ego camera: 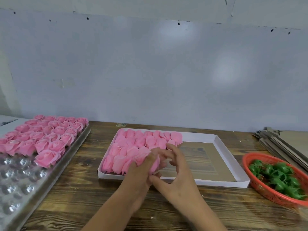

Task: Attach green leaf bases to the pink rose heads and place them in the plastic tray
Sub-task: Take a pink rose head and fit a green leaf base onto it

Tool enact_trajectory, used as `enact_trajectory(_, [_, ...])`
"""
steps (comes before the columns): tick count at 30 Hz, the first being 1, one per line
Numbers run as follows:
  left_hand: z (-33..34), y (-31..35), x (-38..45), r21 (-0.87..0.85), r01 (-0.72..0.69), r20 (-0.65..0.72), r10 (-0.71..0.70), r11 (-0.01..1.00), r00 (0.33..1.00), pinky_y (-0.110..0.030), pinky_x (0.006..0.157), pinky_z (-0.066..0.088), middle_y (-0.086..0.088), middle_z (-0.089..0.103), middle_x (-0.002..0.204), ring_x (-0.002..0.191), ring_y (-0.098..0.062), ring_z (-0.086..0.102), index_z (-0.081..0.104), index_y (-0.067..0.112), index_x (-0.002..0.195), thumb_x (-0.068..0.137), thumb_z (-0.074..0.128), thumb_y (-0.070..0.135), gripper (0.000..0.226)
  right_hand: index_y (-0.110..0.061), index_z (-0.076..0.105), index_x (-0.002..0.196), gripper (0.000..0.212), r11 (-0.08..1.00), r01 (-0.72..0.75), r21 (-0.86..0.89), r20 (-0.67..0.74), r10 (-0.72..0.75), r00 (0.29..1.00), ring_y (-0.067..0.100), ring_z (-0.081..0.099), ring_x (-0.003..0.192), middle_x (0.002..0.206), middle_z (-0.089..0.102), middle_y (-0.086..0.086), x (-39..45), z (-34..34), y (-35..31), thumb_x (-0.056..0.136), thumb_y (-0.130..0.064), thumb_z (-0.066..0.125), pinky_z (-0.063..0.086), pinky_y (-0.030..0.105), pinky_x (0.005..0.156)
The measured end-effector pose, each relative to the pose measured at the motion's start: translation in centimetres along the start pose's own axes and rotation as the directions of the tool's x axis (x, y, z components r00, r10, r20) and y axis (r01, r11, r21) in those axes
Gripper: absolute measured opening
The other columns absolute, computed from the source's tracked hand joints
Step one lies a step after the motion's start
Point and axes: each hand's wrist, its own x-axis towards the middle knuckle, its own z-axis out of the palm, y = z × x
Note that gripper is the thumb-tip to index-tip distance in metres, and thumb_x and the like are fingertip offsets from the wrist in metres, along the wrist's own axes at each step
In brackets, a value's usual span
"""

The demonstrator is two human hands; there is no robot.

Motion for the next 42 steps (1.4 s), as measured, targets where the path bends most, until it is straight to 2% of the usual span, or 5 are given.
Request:
enact_trajectory(9, [0.1, -0.2, 0.0, -0.089, 0.01, -0.069, -0.017, 0.996, 0.997, -0.031, 0.086, 0.053, -0.01, 0.075, 0.116, 0.109, -0.022, 0.071, 0.08, 0.022, 0.101, 0.078, 0.061, 0.071, 0.058, -0.045, 0.055, 0.103, 0.041, 0.996, 0.021, -0.086, -0.039, -0.025, 0.999, 0.003, 0.059, 0.099, 0.108, 0.061, -0.025, -0.1, 1.1, 0.7, 0.068, -0.049, 0.076, 0.046, 0.012, 0.078])
enact_trajectory(17, [0.1, -0.6, -0.4, -0.068, 0.036, 0.054, -0.033, 0.997, 0.998, -0.035, 0.089, 0.056, -0.011, 0.074, 0.116, 0.11, -0.025, 0.071, 0.078, 0.02, 0.109, 0.074, 0.079, 0.063, 0.055, -0.043, 0.067, 0.091, 0.028, 0.969, -0.122, 0.216, -0.066, 0.139, 0.988, 0.002, 0.057, 0.058, 0.072, 0.066, -0.011, -0.4, 2.4, 0.4, 0.064, -0.047, 0.07, 0.046, 0.016, 0.055])
enact_trajectory(30, [-0.6, -0.4, -0.5, -0.03, 0.027, 0.111, -0.024, 0.999, 0.994, -0.041, 0.096, 0.054, -0.01, 0.074, 0.114, 0.1, -0.023, 0.07, 0.074, 0.024, 0.119, 0.072, 0.075, 0.063, 0.061, -0.028, 0.073, 0.105, 0.036, 0.754, -0.246, 0.609, 0.048, 0.274, 0.96, 0.025, 0.069, 0.092, 0.099, 0.073, 0.017, -0.7, 3.4, -0.1, 0.078, -0.005, 0.079, 0.057, 0.035, 0.087])
enact_trajectory(35, [0.1, -0.7, -0.8, -0.037, 0.001, 0.066, 0.002, 0.999, 0.998, -0.034, 0.093, 0.055, -0.009, 0.074, 0.117, 0.108, -0.02, 0.07, 0.075, 0.02, 0.114, 0.076, 0.074, 0.061, 0.056, -0.01, 0.07, 0.116, 0.041, 0.67, -0.283, 0.686, 0.079, 0.318, 0.945, 0.036, 0.067, 0.109, 0.108, 0.073, 0.019, -0.4, 3.1, -0.1, 0.076, -0.014, 0.077, 0.051, 0.045, 0.1])
enact_trajectory(42, [-0.2, -0.4, -1.0, 0.017, -0.055, 0.112, 0.053, 0.998, 0.992, -0.034, 0.098, 0.051, -0.004, 0.073, 0.122, 0.118, -0.015, 0.066, 0.076, 0.022, 0.111, 0.06, 0.084, 0.068, 0.068, -0.003, 0.076, 0.092, 0.018, 0.436, -0.41, 0.801, 0.296, 0.307, 0.904, 0.02, 0.07, 0.087, 0.09, 0.071, 0.015, -0.1, 2.1, -0.6, 0.078, -0.013, 0.069, 0.057, 0.025, 0.079])
